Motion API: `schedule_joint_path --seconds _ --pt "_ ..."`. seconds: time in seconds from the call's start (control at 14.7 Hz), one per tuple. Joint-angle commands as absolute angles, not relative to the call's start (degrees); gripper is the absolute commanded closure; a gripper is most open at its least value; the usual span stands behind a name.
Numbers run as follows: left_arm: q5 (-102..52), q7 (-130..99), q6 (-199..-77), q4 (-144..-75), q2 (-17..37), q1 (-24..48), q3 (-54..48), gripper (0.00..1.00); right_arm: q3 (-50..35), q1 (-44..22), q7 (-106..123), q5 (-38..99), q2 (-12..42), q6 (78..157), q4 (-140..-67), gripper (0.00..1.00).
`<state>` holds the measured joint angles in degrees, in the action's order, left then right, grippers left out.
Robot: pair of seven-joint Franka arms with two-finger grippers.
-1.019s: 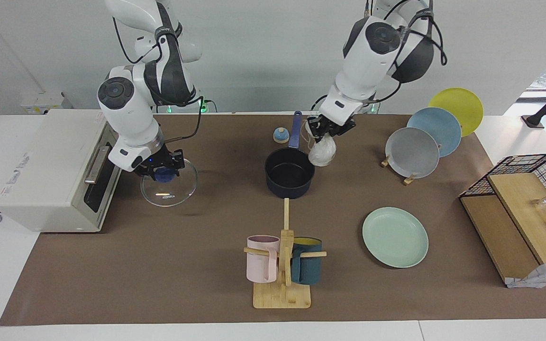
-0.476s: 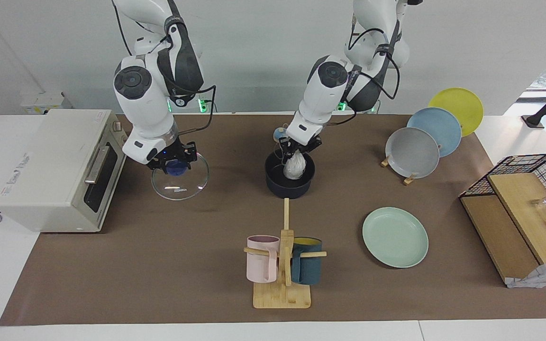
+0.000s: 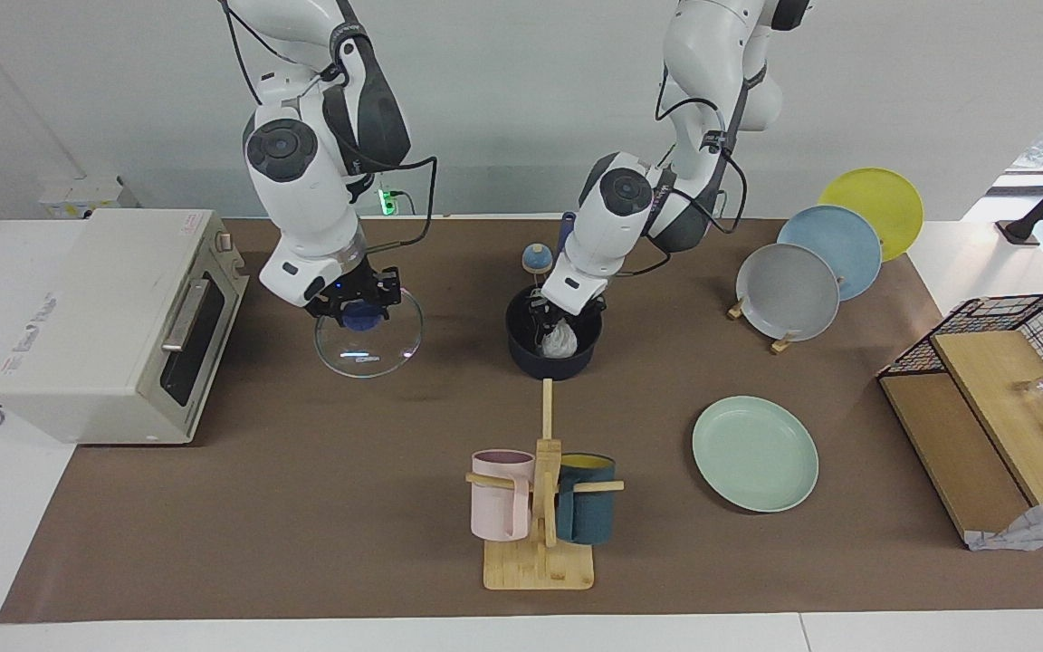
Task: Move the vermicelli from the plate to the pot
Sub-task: 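Carry the vermicelli over the pot while the right gripper lifts the lid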
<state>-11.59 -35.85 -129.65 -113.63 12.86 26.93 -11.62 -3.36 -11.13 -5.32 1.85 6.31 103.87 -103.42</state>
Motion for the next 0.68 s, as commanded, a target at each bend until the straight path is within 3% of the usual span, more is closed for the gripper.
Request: schedule_joint_path --seconds 0.0,0.27,0.61 --pt "-10.47 -33.84 -127.98 -113.29 11.34 27.51 -10.37 0.00 -3.69 -12.47 -8.25 2.81 5.89 104.06 -102.83 0.76" --pt "-9.93 -30.08 -112.54 -105.23 7.66 21.29 -9.58 0.00 -3.78 -13.97 -11.33 2.81 5.89 104.41 -102.75 0.76" --pt "-7.74 -12.87 -100.66 -102.57 -0.69 5.92 -9.58 0.00 -3.69 -25.73 -29.49 2.72 7.03 108.19 -101.70 0.76"
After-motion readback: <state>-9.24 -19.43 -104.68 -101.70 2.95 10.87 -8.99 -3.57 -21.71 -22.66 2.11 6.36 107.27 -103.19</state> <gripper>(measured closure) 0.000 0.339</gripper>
